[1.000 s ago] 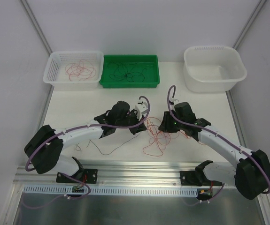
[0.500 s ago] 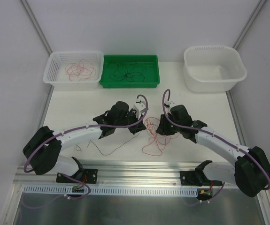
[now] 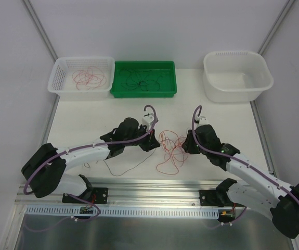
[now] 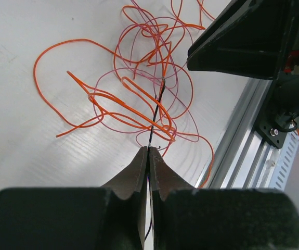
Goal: Untangle the cables
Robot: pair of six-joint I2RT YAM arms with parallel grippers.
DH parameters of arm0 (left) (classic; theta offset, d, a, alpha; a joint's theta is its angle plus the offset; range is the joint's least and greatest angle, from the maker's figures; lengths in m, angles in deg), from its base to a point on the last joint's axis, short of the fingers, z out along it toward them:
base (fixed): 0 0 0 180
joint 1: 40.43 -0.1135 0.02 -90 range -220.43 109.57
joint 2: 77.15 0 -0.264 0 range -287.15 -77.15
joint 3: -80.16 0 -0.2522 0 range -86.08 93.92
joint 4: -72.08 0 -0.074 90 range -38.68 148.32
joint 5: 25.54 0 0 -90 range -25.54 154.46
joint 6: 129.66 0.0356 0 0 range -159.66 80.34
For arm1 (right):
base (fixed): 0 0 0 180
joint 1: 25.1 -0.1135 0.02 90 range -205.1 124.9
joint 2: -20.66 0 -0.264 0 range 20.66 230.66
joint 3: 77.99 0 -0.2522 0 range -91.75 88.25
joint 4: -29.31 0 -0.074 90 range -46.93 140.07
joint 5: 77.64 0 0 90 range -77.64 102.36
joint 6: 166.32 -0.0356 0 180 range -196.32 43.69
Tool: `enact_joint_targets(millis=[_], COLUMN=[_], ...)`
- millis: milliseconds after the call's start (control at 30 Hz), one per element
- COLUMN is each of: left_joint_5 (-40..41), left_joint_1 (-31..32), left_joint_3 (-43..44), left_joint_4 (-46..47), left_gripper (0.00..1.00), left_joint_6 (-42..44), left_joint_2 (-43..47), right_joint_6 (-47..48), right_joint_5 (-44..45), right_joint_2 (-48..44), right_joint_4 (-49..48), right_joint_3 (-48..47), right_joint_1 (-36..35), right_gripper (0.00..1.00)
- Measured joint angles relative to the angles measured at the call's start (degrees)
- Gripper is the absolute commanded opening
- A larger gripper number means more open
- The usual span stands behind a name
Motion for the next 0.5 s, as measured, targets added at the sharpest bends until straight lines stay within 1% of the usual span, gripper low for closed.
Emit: enact_joint_targets(millis=[33,100,300,500], left_joint_5=[0.0,-0.1,-0.3,-0.5], left_joint_1=[0.1,0.5,1.5,2.0], left_joint_3=[-0.3,-0.8,-1.0,-1.6], left_joint_4=[0.8,2.0,5.5,7.6], left_gripper=[0.00,0.00,0.00,0.00], left_joint_6=[-0.9,-2.3,-5.4,-7.4], left_joint_2=[0.0,0.0,0.0,-0.1], right_joint_6=[-0.4,-0.9,-1.1,-1.0], right_joint_5=[0.0,-0.4,-4.7,-6.6], right_joint_2=[-0.2,-0.2,0.9,1.3], right_joint_4=[-0.3,-1.2,-9.7,-16.4], right_joint_3=[0.7,2.1,7.5,10.1], right_joint_1=[0.0,0.0,0.0,0.0], right_gripper=[0.22,0.18,0.18,0.18])
